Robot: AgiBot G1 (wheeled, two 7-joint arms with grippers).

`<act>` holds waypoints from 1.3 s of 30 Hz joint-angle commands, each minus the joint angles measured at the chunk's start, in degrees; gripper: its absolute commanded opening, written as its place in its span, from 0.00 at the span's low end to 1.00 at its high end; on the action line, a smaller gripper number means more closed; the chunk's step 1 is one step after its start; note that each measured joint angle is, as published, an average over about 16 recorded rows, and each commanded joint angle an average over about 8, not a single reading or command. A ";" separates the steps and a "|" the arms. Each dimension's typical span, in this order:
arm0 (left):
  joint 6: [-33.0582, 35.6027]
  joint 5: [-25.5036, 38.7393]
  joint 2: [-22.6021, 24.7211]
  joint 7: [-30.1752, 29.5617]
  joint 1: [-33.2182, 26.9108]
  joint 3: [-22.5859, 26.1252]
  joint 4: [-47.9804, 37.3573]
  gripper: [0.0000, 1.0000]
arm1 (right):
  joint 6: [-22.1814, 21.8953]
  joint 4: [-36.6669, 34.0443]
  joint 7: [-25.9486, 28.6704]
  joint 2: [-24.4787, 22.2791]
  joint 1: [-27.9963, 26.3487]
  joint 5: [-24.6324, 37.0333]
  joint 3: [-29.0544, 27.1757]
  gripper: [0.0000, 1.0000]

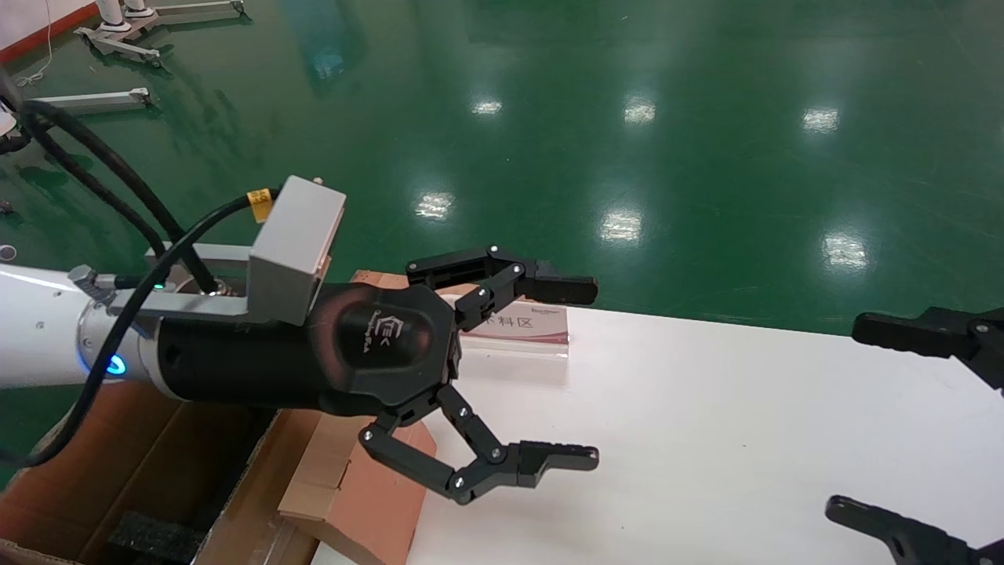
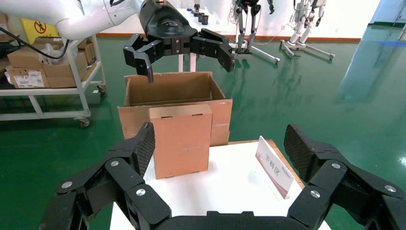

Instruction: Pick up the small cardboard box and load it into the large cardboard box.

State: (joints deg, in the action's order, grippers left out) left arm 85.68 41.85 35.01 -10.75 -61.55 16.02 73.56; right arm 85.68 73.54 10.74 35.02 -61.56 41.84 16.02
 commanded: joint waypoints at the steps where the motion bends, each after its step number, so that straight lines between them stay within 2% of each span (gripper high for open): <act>1: 0.00 0.00 0.00 0.00 0.00 0.00 0.00 1.00 | 0.00 0.00 0.00 0.00 0.00 0.00 0.00 1.00; 15: -0.05 0.25 -0.13 -0.22 -0.01 0.12 -0.01 1.00 | 0.00 -0.01 0.00 0.00 0.00 0.00 0.00 1.00; 21: -0.86 3.63 -2.06 -4.14 -1.12 1.69 0.76 1.00 | 0.01 -0.04 -0.02 0.00 -0.02 -0.01 0.03 1.00; 25: -1.63 9.83 -3.98 -11.07 -4.16 4.65 2.30 1.00 | 0.01 -0.05 -0.03 0.00 -0.03 -0.02 0.05 1.00; 30: -1.06 20.89 -4.50 -22.02 -11.06 9.67 3.40 1.00 | 0.01 -0.06 -0.05 -0.01 -0.04 -0.03 0.07 1.00; 39: 3.53 43.63 -0.24 -46.36 -26.64 20.64 3.47 1.00 | -0.01 -0.06 -0.07 -0.02 -0.05 -0.06 0.11 1.00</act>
State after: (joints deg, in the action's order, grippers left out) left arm 88.66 84.39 34.67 -56.46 -87.73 36.92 77.10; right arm 85.67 73.48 10.67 34.99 -61.61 41.78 16.13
